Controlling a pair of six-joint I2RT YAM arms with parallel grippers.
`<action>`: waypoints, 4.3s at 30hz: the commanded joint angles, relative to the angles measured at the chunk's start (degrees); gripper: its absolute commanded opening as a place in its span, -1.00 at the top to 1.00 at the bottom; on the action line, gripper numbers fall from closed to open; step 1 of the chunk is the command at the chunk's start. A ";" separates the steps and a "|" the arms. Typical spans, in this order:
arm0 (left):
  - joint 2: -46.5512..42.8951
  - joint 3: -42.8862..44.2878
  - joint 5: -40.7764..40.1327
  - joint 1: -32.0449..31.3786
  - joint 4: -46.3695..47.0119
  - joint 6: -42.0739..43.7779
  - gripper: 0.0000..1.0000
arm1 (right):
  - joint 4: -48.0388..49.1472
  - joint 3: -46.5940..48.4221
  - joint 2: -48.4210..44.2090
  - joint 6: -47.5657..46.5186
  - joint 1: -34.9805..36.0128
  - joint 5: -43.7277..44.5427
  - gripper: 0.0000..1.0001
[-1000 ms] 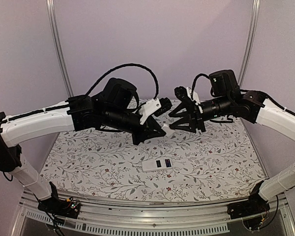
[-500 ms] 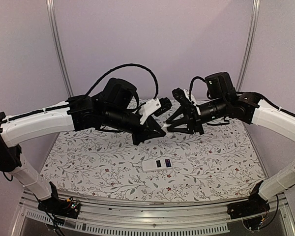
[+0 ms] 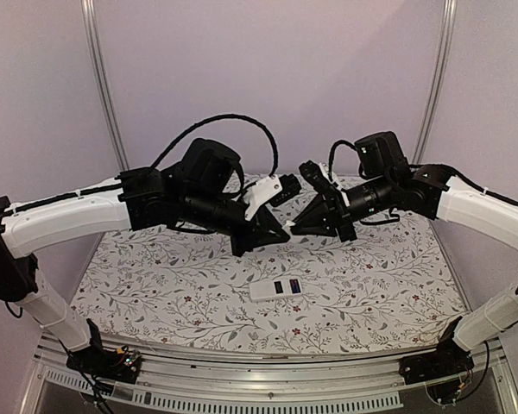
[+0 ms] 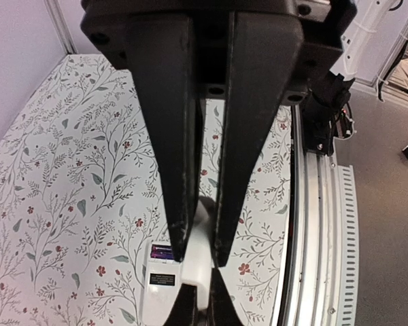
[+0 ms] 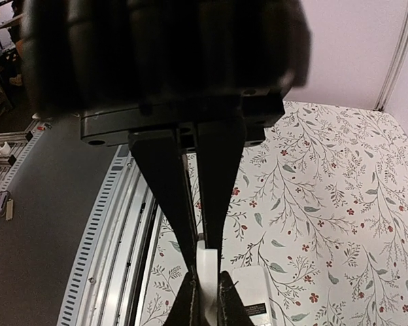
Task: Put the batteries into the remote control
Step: Pass from the left arm to the right, then pass from the right arm to the left, then pass from the left arm to the right
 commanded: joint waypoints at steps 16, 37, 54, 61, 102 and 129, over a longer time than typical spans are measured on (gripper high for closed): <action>-7.87 -6.67 -3.54 0.47 8.04 -4.33 -0.42 | 8.85 -2.10 -2.21 16.27 -0.43 3.56 1.00; -13.21 -25.03 16.67 6.54 56.00 -13.89 -0.37 | 22.35 -2.51 -6.91 30.37 0.67 -2.13 1.00; -7.03 -20.15 18.25 6.52 56.59 -17.79 0.39 | 24.81 -1.71 -6.94 30.14 0.82 -4.44 1.00; -7.25 -19.69 18.46 6.55 54.58 -17.61 0.90 | 24.82 -1.91 -7.05 29.81 0.77 -4.29 1.00; -3.96 -9.92 9.21 10.16 21.99 -31.04 1.00 | 14.74 -2.14 -2.06 -56.98 9.26 32.81 -0.76; -2.43 -9.36 8.09 10.17 20.28 -28.55 1.00 | 13.82 0.17 1.21 -53.22 9.29 37.27 0.47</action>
